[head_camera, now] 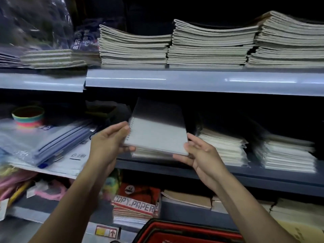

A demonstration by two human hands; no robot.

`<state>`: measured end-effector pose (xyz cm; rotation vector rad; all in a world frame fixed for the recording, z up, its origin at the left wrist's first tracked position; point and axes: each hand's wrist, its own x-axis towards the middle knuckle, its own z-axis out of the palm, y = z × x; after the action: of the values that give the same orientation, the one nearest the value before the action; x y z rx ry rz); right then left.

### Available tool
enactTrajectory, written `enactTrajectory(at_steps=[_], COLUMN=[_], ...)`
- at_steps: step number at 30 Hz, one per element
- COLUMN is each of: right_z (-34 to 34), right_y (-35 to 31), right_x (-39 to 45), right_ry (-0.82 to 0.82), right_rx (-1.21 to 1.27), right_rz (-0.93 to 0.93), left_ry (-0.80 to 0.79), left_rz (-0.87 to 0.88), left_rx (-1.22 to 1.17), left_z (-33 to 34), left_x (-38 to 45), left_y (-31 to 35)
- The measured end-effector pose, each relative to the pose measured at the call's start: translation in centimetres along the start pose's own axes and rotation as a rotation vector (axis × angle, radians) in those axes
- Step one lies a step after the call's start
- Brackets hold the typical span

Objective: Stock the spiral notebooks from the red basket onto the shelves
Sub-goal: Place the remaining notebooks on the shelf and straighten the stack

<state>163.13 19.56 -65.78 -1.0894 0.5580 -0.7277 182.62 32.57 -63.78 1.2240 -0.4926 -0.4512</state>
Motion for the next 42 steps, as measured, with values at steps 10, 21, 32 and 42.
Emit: enactTrajectory(at_steps=[10, 21, 32, 42], right_z=[-0.9, 1.3, -0.9, -1.9], right_y=[0.6, 3.0, 3.6, 8.6], right_x=[-1.0, 4.4, 0.6, -0.1], right_ry=[0.135, 0.407, 0.372, 0.291], right_rx=[-0.348, -0.526, -0.611, -0.89], right_rz=[-0.13, -0.432, -0.434, -0.361], left_ry=[0.002, 0.181, 0.218, -0.007], left_rz=[0.271, 0.387, 0.461, 0.195], left_rx=[0.476, 0.598, 0.482, 0.538], left_z=[-0.7, 2.1, 0.0, -3.8], left_x=[-2.2, 3.5, 0.8, -0.1], left_y=[0.6, -1.3, -2.9, -10.7])
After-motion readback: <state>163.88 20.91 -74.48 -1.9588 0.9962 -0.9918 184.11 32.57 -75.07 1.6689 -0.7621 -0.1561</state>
